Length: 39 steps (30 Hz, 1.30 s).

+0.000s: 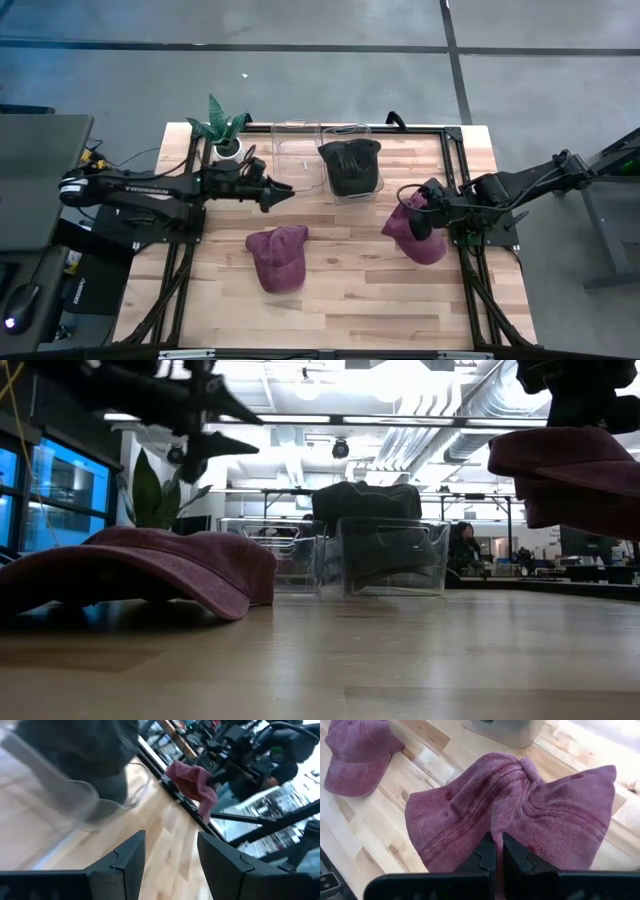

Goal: Pick & Place hat
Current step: Put the right dark red cap into the left transparent bin

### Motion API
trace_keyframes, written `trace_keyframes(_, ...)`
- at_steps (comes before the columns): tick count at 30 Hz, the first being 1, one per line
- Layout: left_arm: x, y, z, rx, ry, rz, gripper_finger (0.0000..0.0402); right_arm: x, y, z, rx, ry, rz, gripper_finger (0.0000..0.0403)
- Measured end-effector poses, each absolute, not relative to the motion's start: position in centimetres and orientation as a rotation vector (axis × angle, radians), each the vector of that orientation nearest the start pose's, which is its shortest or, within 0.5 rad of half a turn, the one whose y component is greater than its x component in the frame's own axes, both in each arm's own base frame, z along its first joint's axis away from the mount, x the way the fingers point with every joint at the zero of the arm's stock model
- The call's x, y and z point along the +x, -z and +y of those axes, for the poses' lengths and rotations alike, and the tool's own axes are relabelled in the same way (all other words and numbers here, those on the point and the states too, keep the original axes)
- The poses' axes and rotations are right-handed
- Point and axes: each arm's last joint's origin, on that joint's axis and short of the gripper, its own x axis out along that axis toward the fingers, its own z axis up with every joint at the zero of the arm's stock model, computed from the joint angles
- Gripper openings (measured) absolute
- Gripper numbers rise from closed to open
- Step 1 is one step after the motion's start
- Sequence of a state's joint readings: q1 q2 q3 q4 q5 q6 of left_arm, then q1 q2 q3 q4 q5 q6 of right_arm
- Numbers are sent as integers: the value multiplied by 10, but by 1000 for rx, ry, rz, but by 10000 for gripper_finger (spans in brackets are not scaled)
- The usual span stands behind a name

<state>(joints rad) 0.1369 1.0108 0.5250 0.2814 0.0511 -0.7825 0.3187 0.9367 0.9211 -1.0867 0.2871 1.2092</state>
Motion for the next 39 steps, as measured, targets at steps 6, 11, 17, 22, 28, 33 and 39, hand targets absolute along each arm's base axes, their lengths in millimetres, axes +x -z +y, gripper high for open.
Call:
trace_keyframes(6,250,-260,30,-818,-84,211,184,148,-288,38,711,598,878,0)
trace_keyframes(11,274,-270,33,-831,-103,277,232,149,-288,37,684,580,888,0)
trace_keyframes(17,293,-289,33,-893,-19,343,267,149,-288,38,635,552,901,0)
trace_keyframes(22,310,-298,33,-989,35,361,268,149,-288,37,587,529,911,0)
trace_keyframes(28,341,-299,31,-1016,55,394,269,149,-288,37,518,507,916,0)
trace_keyframes(33,370,-309,25,-1045,99,409,269,149,-288,37,484,490,923,0)
trace_keyframes(39,396,-304,24,-1098,94,473,269,149,-288,37,446,467,933,0)
